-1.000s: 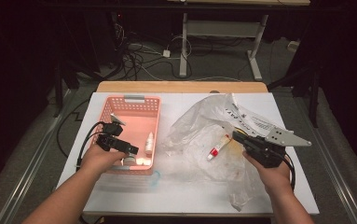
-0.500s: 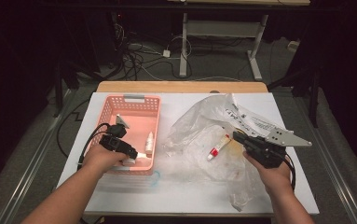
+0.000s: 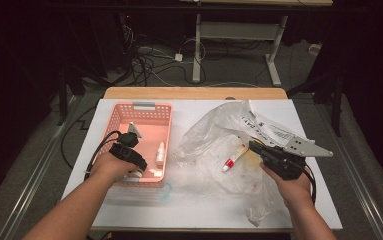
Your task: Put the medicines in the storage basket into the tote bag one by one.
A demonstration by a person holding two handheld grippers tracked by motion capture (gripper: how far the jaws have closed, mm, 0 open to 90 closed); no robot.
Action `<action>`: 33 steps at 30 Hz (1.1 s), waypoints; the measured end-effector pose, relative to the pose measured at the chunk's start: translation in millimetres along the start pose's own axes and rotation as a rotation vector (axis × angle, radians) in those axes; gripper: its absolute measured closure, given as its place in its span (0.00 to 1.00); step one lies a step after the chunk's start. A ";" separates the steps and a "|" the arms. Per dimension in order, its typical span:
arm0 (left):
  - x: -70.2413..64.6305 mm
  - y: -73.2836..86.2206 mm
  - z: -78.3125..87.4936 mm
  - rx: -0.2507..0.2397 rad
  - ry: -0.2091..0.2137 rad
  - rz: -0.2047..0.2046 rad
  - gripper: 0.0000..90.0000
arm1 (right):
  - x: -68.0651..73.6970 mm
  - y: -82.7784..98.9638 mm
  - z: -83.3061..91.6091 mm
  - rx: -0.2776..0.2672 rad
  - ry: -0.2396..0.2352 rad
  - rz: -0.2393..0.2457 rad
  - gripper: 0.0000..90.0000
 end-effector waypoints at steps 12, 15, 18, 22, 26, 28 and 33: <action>-5.3 0.4 6.8 -0.061 -0.039 -0.060 0.60 | 0.3 -0.1 -0.3 -0.002 -0.001 0.001 1.00; -9.4 1.3 9.9 -0.100 -0.051 -0.085 0.60 | 0.3 -0.7 0.5 -0.005 0.001 0.002 1.00; -13.0 2.9 12.7 -0.137 -0.061 -0.103 0.60 | 0.3 -1.3 1.5 -0.007 0.000 0.002 1.00; -16.8 5.5 16.9 -0.193 -0.078 -0.130 0.60 | 0.7 -1.5 1.8 -0.010 -0.001 0.004 1.00; -22.4 10.2 21.0 -0.278 -0.087 -0.155 0.60 | 1.5 -1.9 2.0 -0.011 -0.001 0.003 1.00; -25.3 12.3 22.5 -0.306 -0.101 -0.175 0.60 | 2.0 -1.5 1.8 -0.009 -0.002 0.004 1.00; -31.4 15.9 26.1 -0.401 -0.104 -0.193 0.60 | 2.8 -0.9 1.3 -0.006 -0.001 0.008 1.00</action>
Point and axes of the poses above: each handheld gripper's, and its own axes: z roughly backward along the jaws, y roughly out of its underside, x roughly to its left, the point moved 5 cm from there along -z, roughly forward along the jaws, and after that the axes turned 14 degrees about -z, right-handed, at the moved point
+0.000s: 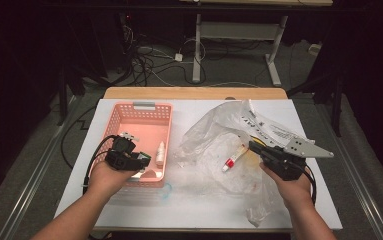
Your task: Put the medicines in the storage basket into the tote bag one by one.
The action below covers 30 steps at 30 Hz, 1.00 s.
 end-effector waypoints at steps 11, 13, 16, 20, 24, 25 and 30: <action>-16.0 -12.8 29.8 -0.267 -0.017 -0.010 0.60 | 1.3 1.3 -1.5 0.002 -0.005 0.004 1.00; -19.7 -17.7 36.1 -0.279 -0.006 -0.026 0.60 | 1.9 0.9 -1.3 0.001 -0.006 0.008 1.00; -27.3 -25.5 45.9 -0.316 -0.009 -0.064 0.60 | 2.8 0.3 -1.3 0.001 -0.010 0.012 1.00; -44.5 -34.9 50.6 -0.356 0.008 -0.115 0.60 | 3.3 0.0 -1.9 0.001 -0.012 0.012 1.00; -64.0 -41.8 47.1 -0.381 0.035 -0.153 0.60 | 4.4 0.5 -2.6 0.002 -0.017 0.010 1.00; -69.6 -43.5 45.1 -0.386 0.046 -0.163 0.60 | 4.6 0.7 -3.0 0.002 -0.018 0.012 1.00; -92.0 -53.5 33.3 -0.401 0.082 -0.205 0.60 | 6.1 2.0 -4.6 0.009 -0.019 0.015 1.00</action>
Point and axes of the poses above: each handheld gripper's, and its own axes: z roughly backward along the jaws, y roughly out of its underside, x roughly to its left, the point moved 5 cm from there along -z, roughly forward along the jaws, and after that the axes turned 14 degrees about -z, right-handed, at the moved point
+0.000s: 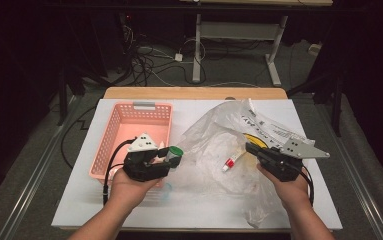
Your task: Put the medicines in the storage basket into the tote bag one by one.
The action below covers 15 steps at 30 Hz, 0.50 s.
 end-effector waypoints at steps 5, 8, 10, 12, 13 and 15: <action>-11.8 -8.6 -15.6 -0.010 0.034 -0.024 0.60 | 0.0 -1.6 1.7 -0.006 0.000 0.005 1.00; -18.4 -12.0 -24.4 -0.017 0.055 -0.030 0.60 | -0.6 -2.1 2.9 -0.009 0.004 -0.002 1.00; -21.7 -13.5 -29.5 -0.017 0.061 -0.033 0.60 | -0.7 -2.1 3.1 -0.010 0.004 -0.001 1.00; -24.6 -15.0 -35.1 -0.020 0.070 -0.027 0.60 | -0.7 -2.1 3.2 -0.010 0.003 0.001 1.00; -25.7 -15.4 -37.2 -0.017 0.078 -0.029 0.60 | -0.6 -2.0 3.3 -0.010 0.002 0.001 1.00; -28.0 -16.1 -41.2 -0.011 0.084 -0.037 0.60 | -0.5 -1.8 3.4 -0.008 0.001 0.002 1.00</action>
Point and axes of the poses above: each handheld gripper's, and its own axes: z roughly backward along the jaws, y roughly out of its underside, x roughly to its left, the point moved 5 cm from there along -z, roughly forward along the jaws, and after that the axes turned 14 degrees about -z, right-handed, at the moved point
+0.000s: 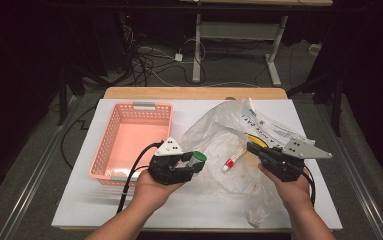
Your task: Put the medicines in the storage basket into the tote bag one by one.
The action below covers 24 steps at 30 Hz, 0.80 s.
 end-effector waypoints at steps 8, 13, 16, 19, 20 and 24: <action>-9.1 -4.5 -23.5 -0.010 0.031 0.002 0.60 | 1.1 -1.3 0.8 -0.005 0.003 -0.001 1.00; -17.3 -9.1 -39.7 -0.018 0.037 -0.022 0.60 | 2.2 -1.5 1.0 -0.005 0.000 0.002 1.00; -20.2 -11.6 -49.2 -0.028 0.048 -0.015 0.60 | 2.5 -1.5 0.8 -0.004 0.000 0.005 1.00; -22.9 -13.5 -59.3 -0.026 0.052 -0.024 0.60 | 2.8 -2.1 1.3 -0.007 -0.001 0.005 1.00; -23.4 -14.1 -62.8 -0.022 0.050 -0.031 0.60 | 3.0 -2.2 1.9 -0.007 0.000 0.002 1.00; -23.9 -15.2 -76.2 -0.021 0.042 -0.037 0.60 | 2.8 -3.7 3.5 -0.014 -0.001 0.005 1.00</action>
Point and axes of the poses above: each handheld gripper's, and its own axes: z roughly backward along the jaws, y roughly out of its underside, x roughly to its left, the point moved 5 cm from there along -z, roughly forward along the jaws, and after that the axes turned 14 degrees about -z, right-handed, at the moved point
